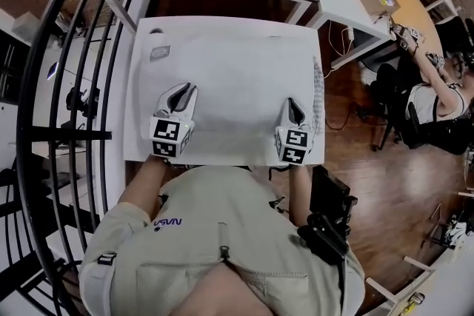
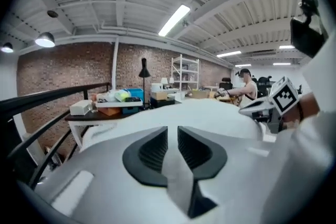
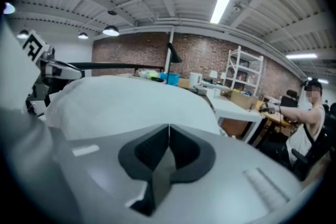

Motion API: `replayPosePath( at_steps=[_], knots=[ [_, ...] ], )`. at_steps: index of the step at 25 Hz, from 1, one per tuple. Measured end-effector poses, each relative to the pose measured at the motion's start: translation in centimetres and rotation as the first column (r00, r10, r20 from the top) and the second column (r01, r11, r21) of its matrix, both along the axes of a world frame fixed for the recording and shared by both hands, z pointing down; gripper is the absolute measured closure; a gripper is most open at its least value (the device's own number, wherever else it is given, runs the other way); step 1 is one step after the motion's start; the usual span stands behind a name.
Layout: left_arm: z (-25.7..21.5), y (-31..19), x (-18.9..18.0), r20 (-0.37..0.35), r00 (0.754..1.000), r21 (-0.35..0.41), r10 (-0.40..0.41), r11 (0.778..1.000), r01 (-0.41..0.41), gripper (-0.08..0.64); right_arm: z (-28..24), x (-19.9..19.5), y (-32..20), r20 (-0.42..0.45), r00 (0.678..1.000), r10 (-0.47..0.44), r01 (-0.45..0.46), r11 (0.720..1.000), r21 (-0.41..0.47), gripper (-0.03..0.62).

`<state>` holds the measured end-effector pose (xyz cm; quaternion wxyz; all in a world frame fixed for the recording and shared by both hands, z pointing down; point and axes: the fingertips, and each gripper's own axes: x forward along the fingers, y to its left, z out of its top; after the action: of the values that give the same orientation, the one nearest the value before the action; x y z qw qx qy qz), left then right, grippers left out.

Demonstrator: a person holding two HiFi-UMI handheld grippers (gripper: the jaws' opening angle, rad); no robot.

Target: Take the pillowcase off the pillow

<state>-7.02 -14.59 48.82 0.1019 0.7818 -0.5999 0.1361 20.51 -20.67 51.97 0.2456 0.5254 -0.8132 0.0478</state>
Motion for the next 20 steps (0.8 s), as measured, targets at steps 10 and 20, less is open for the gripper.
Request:
replayPosePath(
  at_steps=[10, 20],
  knots=[
    [3.4, -0.7, 1.2, 0.027, 0.997, -0.019, 0.071, 0.997, -0.07, 0.504, 2.9, -0.9, -1.4, -0.049, 0.998, 0.025, -0.028, 0.997, -0.07, 0.588],
    [-4.5, 8.4, -0.9, -0.011, 0.999, 0.257, 0.053, 0.965, -0.049, 0.555, -7.4, -3.5, 5.7, 0.137, 0.987, 0.09, -0.115, 0.974, 0.195, 0.589]
  ],
)
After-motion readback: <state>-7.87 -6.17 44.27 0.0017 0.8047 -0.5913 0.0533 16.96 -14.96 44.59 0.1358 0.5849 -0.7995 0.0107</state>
